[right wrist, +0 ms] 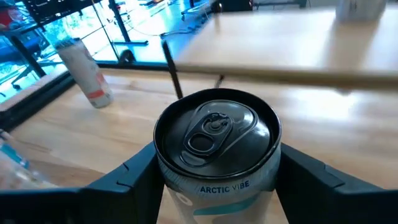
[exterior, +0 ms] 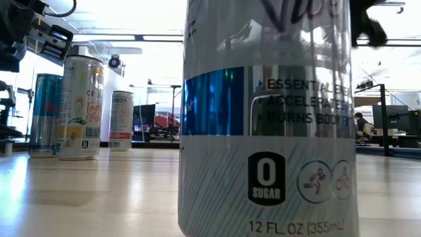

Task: Place canned beverage on shelf
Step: Put the top white blue soda can on the shelf

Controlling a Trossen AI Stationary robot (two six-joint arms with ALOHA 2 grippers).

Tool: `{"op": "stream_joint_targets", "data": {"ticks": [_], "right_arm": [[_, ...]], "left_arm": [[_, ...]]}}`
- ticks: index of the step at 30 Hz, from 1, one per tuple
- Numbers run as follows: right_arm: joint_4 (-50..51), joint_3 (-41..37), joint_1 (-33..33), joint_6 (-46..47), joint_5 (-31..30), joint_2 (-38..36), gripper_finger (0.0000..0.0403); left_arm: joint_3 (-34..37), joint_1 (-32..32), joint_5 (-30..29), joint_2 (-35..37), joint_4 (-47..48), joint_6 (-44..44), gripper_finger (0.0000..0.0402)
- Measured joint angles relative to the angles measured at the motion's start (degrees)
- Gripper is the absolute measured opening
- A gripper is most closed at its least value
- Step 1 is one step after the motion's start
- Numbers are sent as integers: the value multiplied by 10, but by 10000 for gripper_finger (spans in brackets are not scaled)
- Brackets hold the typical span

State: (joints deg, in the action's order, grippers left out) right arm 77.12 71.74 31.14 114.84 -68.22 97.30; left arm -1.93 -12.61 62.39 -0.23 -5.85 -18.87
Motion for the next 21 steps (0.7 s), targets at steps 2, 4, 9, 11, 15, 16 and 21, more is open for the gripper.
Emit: {"op": "stream_joint_targets", "data": {"ticks": [2, 4, 9, 11, 15, 16, 21], "right_arm": [[53, 50, -3, -14, -2, 0, 235], [98, 96, -8, -28, -3, 0, 235], [127, 160, -32, -82, -42, -8, 235], [130, 176, -47, -108, -68, -12, 235], [130, 191, -89, -161, -89, -13, 235], [130, 191, -101, -167, -94, -13, 235], [129, 191, -169, -173, -95, -13, 235]], "left_arm": [[0, 0, 0, 0, 0, 0, 3], [0, 0, 0, 0, 0, 0, 3], [0, 0, 0, 0, 0, 0, 3], [0, 0, 0, 0, 0, 0, 3], [0, 0, 0, 0, 0, 0, 3], [0, 0, 0, 0, 0, 0, 3], [0, 0, 0, 0, 0, 0, 3]]}}
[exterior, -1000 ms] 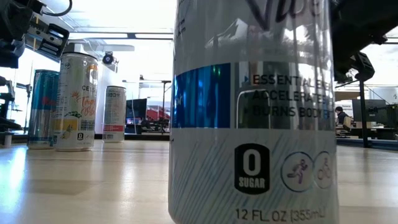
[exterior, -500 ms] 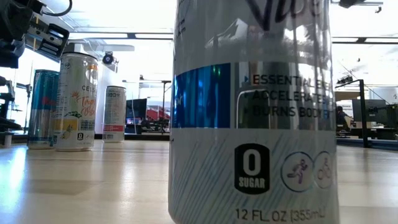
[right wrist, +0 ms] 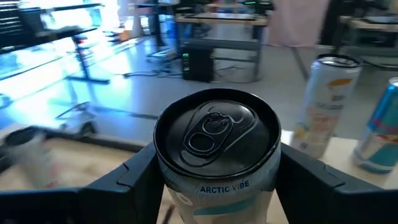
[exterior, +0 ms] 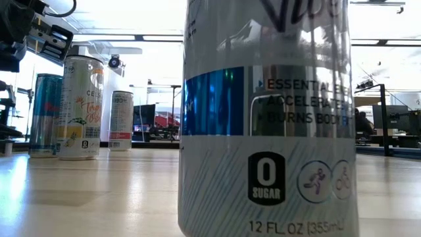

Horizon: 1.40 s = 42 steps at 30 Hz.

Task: Place canned beverage on shelf
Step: Put the top white blue soda can on the shelf

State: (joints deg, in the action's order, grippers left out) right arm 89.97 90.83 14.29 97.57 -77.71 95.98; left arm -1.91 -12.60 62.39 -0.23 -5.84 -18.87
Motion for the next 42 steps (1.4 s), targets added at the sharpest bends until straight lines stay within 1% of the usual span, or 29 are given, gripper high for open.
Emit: {"op": "stream_joint_targets", "data": {"ticks": [2, 6, 9, 15, 20, 26, 29, 35, 38, 42], "right_arm": [[0, -3, -25, 14, 0, 0, 235], [-3, -9, -70, 73, 14, 0, 235], [-25, -10, -103, 63, 30, 1, 235], [-103, -10, -160, -33, 29, 2, 235], [-142, -10, -206, -99, 33, 2, 235], [-200, -10, -267, -188, 72, 2, 235], [-252, -10, -293, -248, 100, 2, 235], [-359, -10, -332, -358, 137, 2, 235], [-393, -10, -348, -396, 153, 2, 235], [-412, -10, -368, -411, 173, 2, 235]], "left_arm": [[0, 0, 0, 0, 0, 0, 3], [0, 0, 0, 0, 0, 0, 3], [0, 0, 0, 0, 0, 0, 3], [0, 0, 0, 0, 0, 0, 3], [0, 0, 0, 0, 0, 0, 3], [0, 0, 0, 0, 0, 0, 3], [0, 0, 0, 0, 0, 0, 3], [0, 0, 0, 0, 0, 0, 3], [0, 0, 0, 0, 0, 0, 3], [0, 0, 0, 0, 0, 0, 3]]}}
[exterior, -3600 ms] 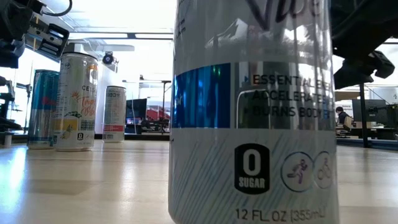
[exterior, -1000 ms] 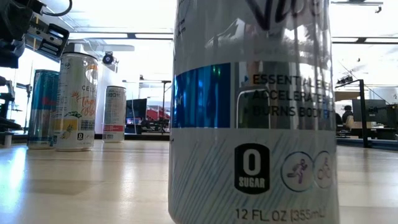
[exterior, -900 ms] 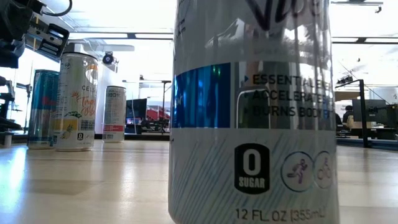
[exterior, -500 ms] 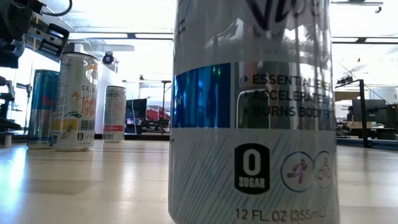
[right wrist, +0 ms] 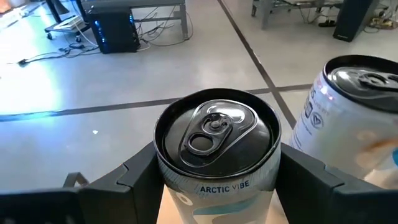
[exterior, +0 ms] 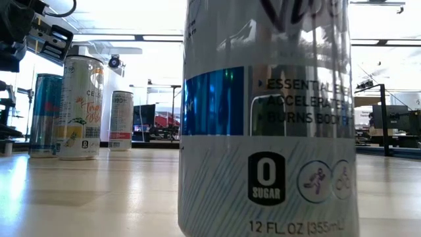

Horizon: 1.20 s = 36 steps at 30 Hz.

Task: Place canned beverage on shelf
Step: Put the top white blue soda can on the shelf

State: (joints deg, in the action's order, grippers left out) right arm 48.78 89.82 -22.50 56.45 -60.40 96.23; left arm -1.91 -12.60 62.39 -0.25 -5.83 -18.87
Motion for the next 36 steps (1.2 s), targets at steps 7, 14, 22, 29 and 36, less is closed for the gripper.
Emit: {"op": "stream_joint_targets", "data": {"ticks": [7, 14, 22, 29, 36], "right_arm": [[-10, 0, -12, -2, 15, 0, 235], [-41, 0, -11, -7, 18, 0, 235], [-46, -1, -11, -28, 5, 1, 235], [-42, -1, -11, -30, -11, 1, 270], [-43, -1, -12, -29, -18, 9, 275]], "left_arm": [[0, 0, 0, 0, 0, 0, 3], [0, 0, 0, 0, 0, 0, 3], [0, 0, 0, 0, 0, 0, 3], [0, 0, 0, 0, 0, 0, 3], [0, 0, 0, 0, 0, 0, 3]]}}
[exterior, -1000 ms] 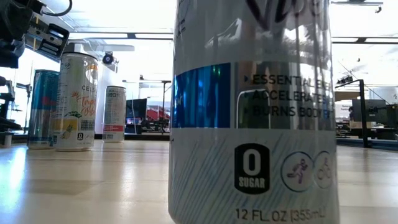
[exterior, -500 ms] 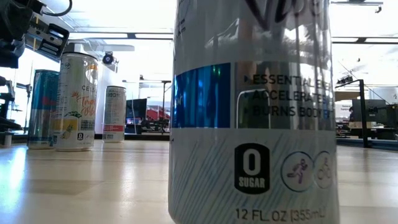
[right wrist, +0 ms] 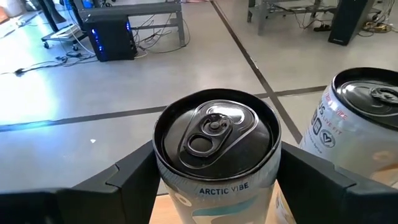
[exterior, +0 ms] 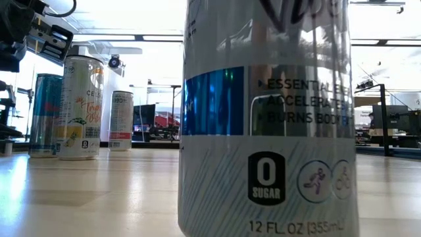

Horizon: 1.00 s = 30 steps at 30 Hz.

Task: Place canned beverage on shelf
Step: Put the top white blue soda can on the shelf

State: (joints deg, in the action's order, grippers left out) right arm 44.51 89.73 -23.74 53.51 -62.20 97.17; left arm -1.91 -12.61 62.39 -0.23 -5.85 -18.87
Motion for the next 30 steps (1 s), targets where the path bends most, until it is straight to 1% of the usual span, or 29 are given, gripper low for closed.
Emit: {"op": "stream_joint_targets", "data": {"ticks": [8, 17, 30], "right_arm": [[-15, 2, -2, 6, -36, 26, 274], [-5, 1, 22, 20, -67, 29, 275], [5, 1, 25, 20, -70, 29, 275]], "left_arm": [[0, 0, 0, 0, 0, 0, 3], [0, 0, 0, 0, 0, 0, 3], [0, 0, 0, 0, 0, 0, 3]]}}
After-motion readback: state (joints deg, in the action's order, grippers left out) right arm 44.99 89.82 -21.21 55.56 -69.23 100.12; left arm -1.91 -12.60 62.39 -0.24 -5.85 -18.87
